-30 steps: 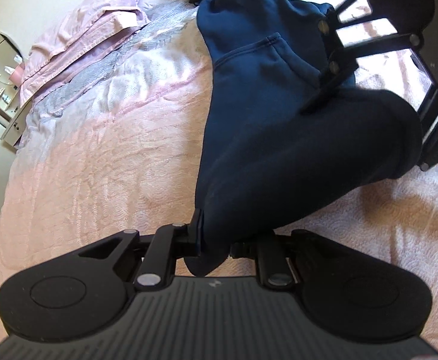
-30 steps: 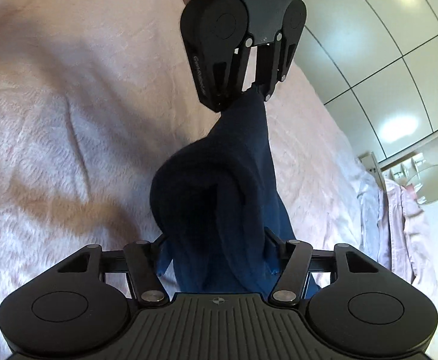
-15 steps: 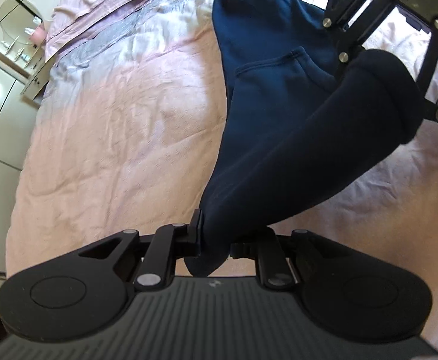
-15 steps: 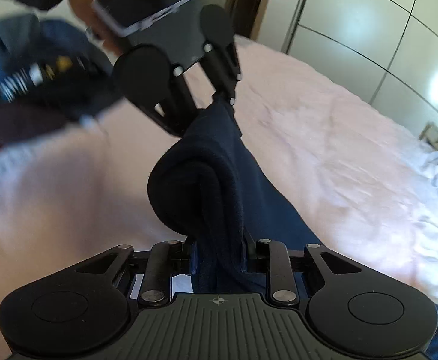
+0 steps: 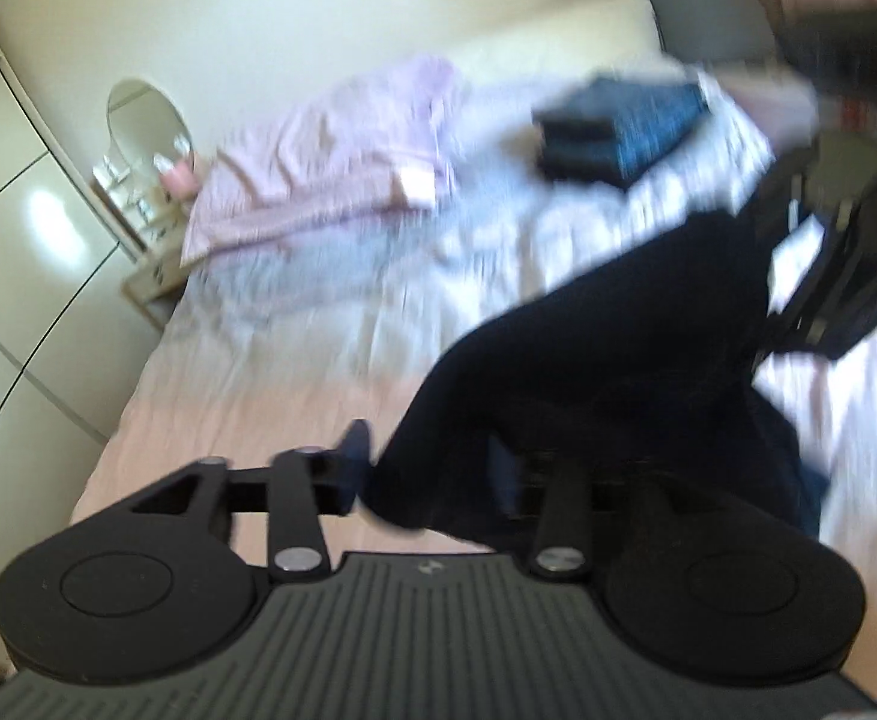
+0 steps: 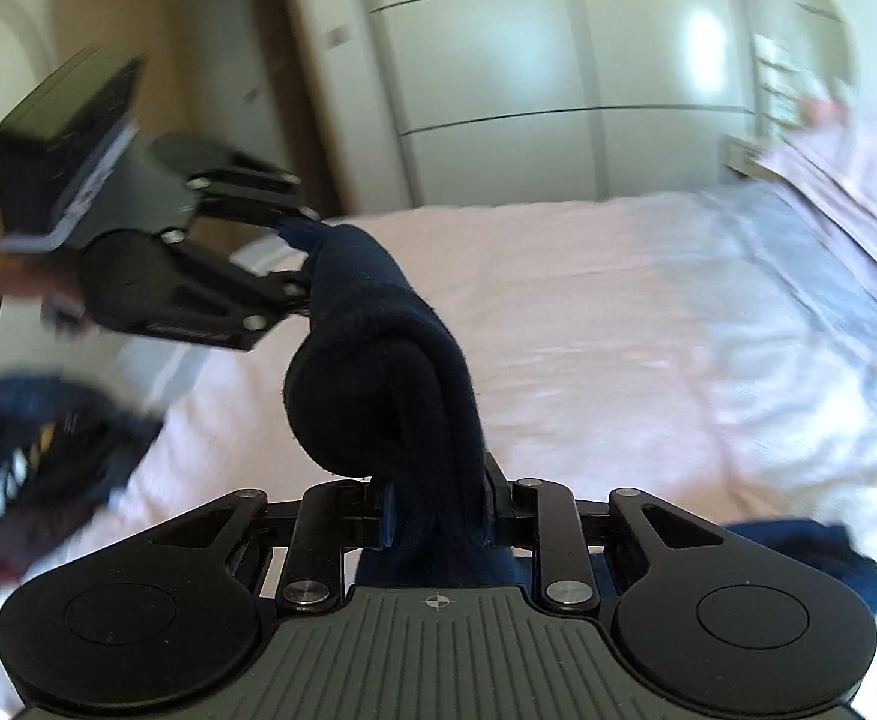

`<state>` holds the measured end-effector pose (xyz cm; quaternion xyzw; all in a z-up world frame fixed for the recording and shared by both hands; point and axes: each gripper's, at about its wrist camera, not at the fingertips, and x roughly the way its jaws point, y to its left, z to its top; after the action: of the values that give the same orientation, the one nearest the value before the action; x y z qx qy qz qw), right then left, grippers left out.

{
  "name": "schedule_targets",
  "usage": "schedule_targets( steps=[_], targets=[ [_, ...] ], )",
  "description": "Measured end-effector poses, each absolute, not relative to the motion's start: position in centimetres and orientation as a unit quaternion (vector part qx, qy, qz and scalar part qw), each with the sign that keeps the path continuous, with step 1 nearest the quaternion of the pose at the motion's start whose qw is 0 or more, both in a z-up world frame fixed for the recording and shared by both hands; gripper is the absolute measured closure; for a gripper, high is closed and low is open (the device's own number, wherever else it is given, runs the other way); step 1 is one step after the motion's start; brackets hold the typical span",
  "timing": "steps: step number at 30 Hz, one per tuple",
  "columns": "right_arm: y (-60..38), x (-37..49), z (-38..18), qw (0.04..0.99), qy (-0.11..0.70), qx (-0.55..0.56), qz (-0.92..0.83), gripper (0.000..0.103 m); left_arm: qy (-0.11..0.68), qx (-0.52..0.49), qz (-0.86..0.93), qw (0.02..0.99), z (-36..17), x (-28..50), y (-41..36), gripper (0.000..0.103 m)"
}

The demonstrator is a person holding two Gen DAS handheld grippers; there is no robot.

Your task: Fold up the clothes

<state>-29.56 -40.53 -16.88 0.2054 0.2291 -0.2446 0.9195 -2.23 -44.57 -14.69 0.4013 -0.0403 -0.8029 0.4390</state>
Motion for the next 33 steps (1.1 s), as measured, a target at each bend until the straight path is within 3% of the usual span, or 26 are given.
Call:
schedule_targets(
  steps=[4, 8, 10, 12, 17, 24, 25, 26, 27, 33],
  targets=[
    [-48.1, -37.8, -21.3, 0.877, 0.193, 0.329, -0.292, 0.078, 0.005, 0.383, -0.813, 0.438, -16.1, -7.4, -50.0, 0.060],
    [-54.5, -45.2, -29.0, 0.783, 0.164, 0.499, -0.333, 0.076, 0.079, 0.412, -0.810, 0.410, -21.3, -11.6, -53.8, 0.060],
    [-56.4, -48.0, -31.3, 0.742, 0.142, 0.568, -0.327, 0.067, 0.098, 0.432, -0.801, 0.403, -23.7, -13.0, -54.9, 0.062],
    [-57.0, -49.4, -31.2, 0.740, 0.131, 0.584, -0.306, 0.050, 0.130, 0.446, -0.792, 0.396, -25.8, -13.7, -55.7, 0.062],
    [-56.8, -50.6, -30.7, 0.726, 0.110, 0.610, -0.296, 0.050, 0.171, 0.476, -0.763, 0.402, -29.5, -13.7, -56.5, 0.062],
    [-55.5, -49.8, -29.8, 0.698, 0.101, 0.628, -0.330, 0.048, 0.178, 0.471, -0.765, 0.402, -29.0, -12.4, -55.6, 0.061],
    [-55.2, -49.8, -29.3, 0.695, 0.103, 0.627, -0.336, 0.044, 0.181, 0.470, -0.766, 0.400, -29.1, -12.3, -55.6, 0.061],
    [-55.2, -50.0, -28.6, 0.698, 0.102, 0.618, -0.347, 0.027, 0.183, 0.470, -0.766, 0.399, -29.2, -12.2, -55.6, 0.061],
    [-55.1, -50.1, -27.9, 0.701, 0.101, 0.609, -0.358, 0.018, 0.184, 0.471, -0.766, 0.397, -29.4, -12.2, -55.5, 0.061],
    [-59.1, -48.3, -23.3, 0.764, 0.148, 0.506, -0.371, 0.016, 0.198, 0.476, -0.765, 0.387, -30.7, -12.4, -52.0, 0.061]
  ],
)
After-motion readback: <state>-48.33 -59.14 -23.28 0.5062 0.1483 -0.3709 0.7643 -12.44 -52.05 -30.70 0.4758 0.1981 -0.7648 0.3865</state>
